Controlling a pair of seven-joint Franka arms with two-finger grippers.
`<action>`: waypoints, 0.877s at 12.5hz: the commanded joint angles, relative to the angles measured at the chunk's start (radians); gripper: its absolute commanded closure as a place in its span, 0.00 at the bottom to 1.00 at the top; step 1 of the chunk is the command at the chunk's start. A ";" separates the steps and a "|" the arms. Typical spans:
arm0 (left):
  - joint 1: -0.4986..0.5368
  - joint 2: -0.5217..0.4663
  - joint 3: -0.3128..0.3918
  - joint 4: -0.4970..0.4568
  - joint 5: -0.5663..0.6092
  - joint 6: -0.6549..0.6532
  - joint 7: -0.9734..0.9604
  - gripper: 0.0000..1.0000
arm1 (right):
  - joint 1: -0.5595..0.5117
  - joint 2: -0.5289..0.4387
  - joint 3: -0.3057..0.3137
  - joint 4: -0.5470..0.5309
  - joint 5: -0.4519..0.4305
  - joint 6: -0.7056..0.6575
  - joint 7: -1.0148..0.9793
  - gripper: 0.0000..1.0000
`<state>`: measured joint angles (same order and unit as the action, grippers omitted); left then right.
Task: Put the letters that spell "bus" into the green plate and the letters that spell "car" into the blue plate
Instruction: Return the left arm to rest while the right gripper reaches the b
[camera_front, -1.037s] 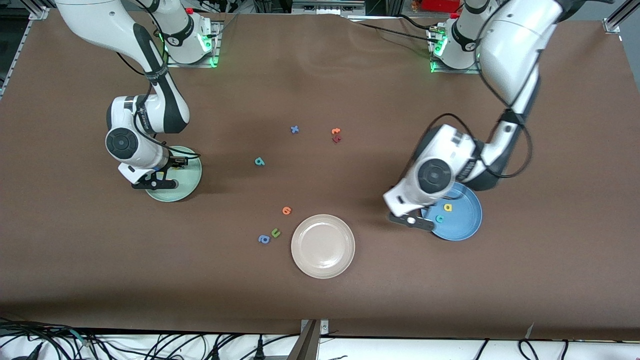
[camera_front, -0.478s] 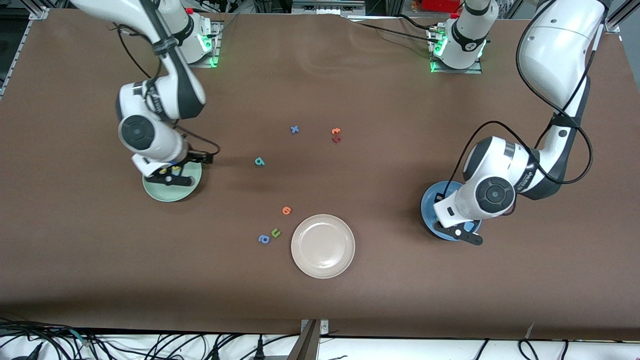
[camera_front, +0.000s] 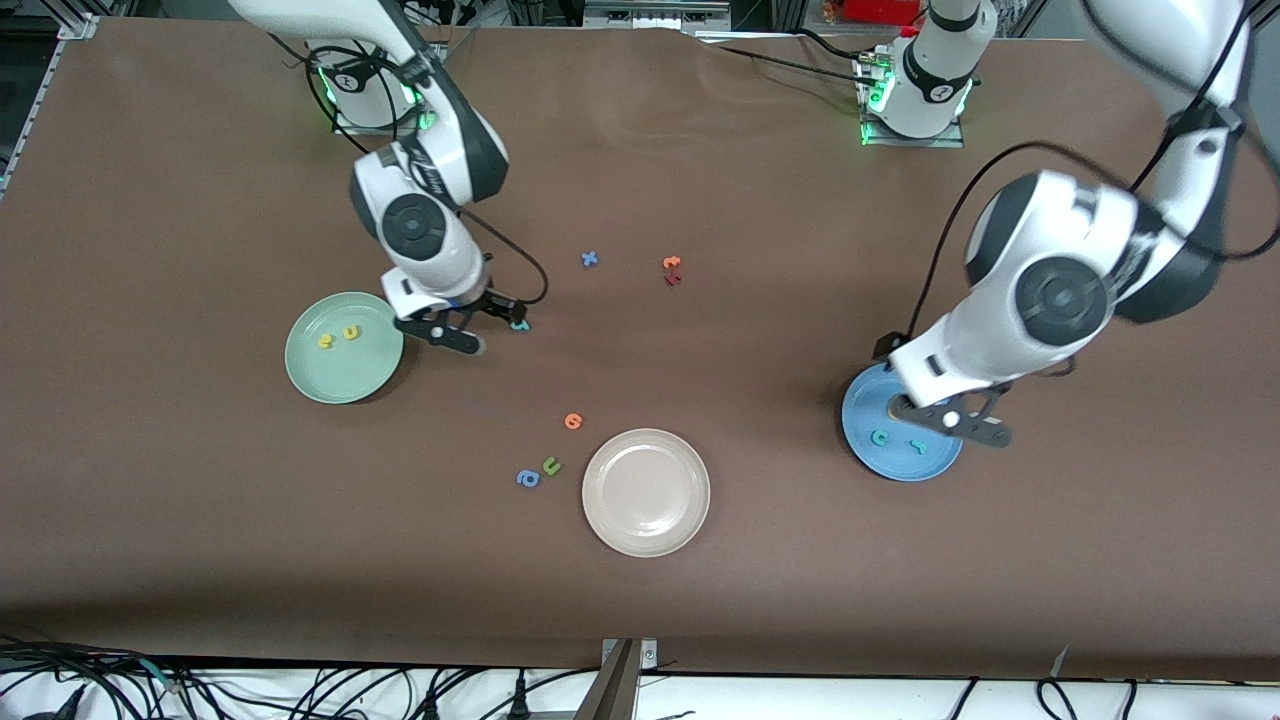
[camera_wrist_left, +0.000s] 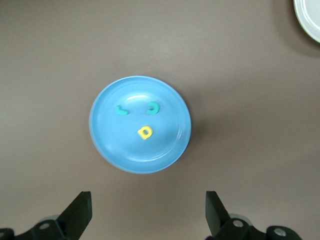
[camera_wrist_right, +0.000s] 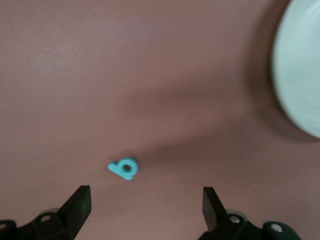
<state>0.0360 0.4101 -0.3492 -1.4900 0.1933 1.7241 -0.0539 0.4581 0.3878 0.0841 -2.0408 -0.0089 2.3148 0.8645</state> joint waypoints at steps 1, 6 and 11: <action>0.037 -0.132 0.039 -0.030 -0.127 -0.050 -0.011 0.00 | 0.028 0.081 -0.003 0.022 -0.002 0.075 0.022 0.01; -0.080 -0.381 0.315 -0.139 -0.216 -0.075 0.025 0.00 | 0.062 0.137 -0.003 0.019 -0.026 0.149 -0.126 0.05; -0.093 -0.534 0.276 -0.349 -0.207 0.012 0.020 0.00 | 0.060 0.152 -0.003 0.014 -0.029 0.149 -0.206 0.12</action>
<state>-0.0607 -0.0678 -0.0537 -1.7642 -0.0004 1.6938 -0.0371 0.5174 0.5240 0.0831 -2.0374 -0.0241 2.4579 0.6894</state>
